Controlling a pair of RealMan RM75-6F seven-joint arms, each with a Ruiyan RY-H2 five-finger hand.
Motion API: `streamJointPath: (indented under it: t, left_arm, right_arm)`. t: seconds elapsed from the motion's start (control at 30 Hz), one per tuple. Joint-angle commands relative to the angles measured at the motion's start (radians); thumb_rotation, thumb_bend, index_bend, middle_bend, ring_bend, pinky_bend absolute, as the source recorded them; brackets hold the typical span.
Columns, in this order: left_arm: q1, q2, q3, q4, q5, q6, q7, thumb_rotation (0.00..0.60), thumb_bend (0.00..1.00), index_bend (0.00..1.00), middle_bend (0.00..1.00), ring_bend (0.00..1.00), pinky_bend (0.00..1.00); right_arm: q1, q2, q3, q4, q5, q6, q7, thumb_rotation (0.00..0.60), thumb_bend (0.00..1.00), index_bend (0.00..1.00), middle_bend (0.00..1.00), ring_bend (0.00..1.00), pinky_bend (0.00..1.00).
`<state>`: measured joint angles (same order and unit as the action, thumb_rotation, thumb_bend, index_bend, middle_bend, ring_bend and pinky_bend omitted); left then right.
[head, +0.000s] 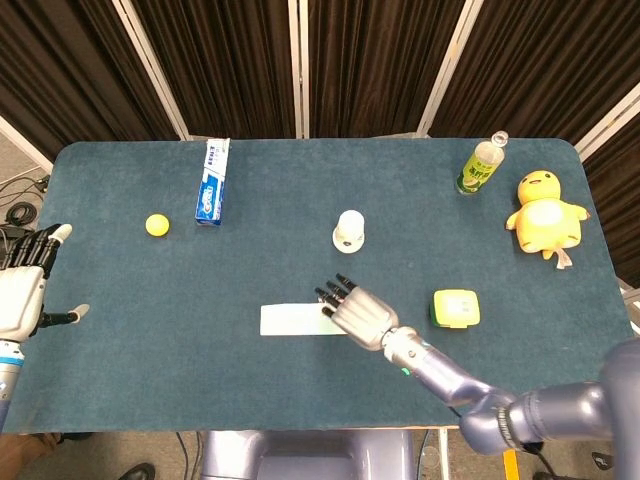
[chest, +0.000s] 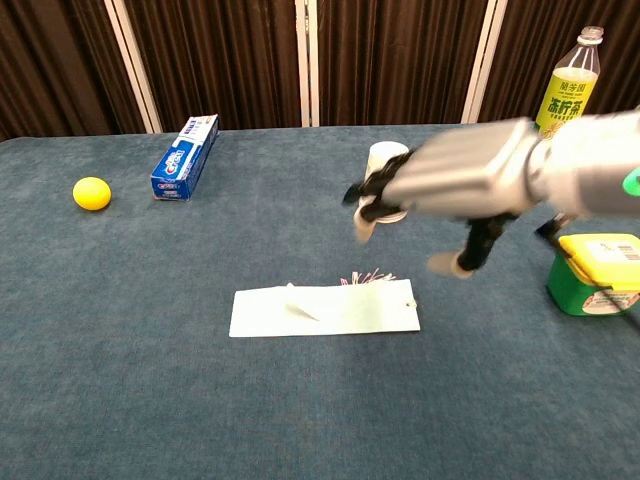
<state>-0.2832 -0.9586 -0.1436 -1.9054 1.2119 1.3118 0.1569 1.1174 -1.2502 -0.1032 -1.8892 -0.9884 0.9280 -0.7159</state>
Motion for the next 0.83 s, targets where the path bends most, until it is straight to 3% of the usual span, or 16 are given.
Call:
streamJointPath:
  t: [0.03, 0.17, 0.33, 0.4, 0.67, 0.83]
  left_arm:
    - [0.006, 0.0, 0.005, -0.004, 0.008, 0.006, 0.0, 0.6, 0.0, 0.0, 0.0, 0.0, 0.0]
    - [0.021, 0.0, 0.017, -0.006, 0.028, 0.024, -0.003, 0.6, 0.0, 0.0, 0.0, 0.0, 0.0]
    - [0.056, -0.001, 0.04, -0.004, 0.07, 0.065, -0.019, 0.6, 0.0, 0.0, 0.0, 0.0, 0.0]
    - [0.071, -0.002, 0.05, 0.0, 0.088, 0.082, -0.026, 0.6, 0.0, 0.0, 0.0, 0.0, 0.0]
    - [0.137, 0.008, 0.103, -0.001, 0.169, 0.146, -0.053, 0.6, 0.0, 0.0, 0.0, 0.0, 0.0]
    - [0.167, 0.011, 0.127, 0.003, 0.215, 0.175, -0.069, 0.6, 0.0, 0.0, 0.0, 0.0, 0.0]
  right_arm:
    - [-0.089, 0.148, -0.007, -0.076, -0.105, 0.09, 0.098, 0.6, 0.36, 0.23, 0.0, 0.0, 0.0]
    - [-0.182, 0.257, -0.028, -0.092, -0.197, 0.167, 0.209, 0.6, 0.33, 0.17, 0.0, 0.0, 0.0]
    - [-0.347, 0.342, -0.049, -0.042, -0.308, 0.318, 0.404, 0.6, 0.05, 0.07, 0.0, 0.0, 0.0]
    - [-0.41, 0.352, -0.051, -0.019, -0.331, 0.377, 0.474, 0.6, 0.0, 0.05, 0.0, 0.0, 0.0]
    - [-0.664, 0.321, -0.066, 0.103, -0.401, 0.606, 0.746, 0.6, 0.0, 0.03, 0.0, 0.0, 0.0]
    - [-0.767, 0.286, -0.064, 0.203, -0.42, 0.675, 0.83, 0.6, 0.0, 0.03, 0.0, 0.0, 0.0]
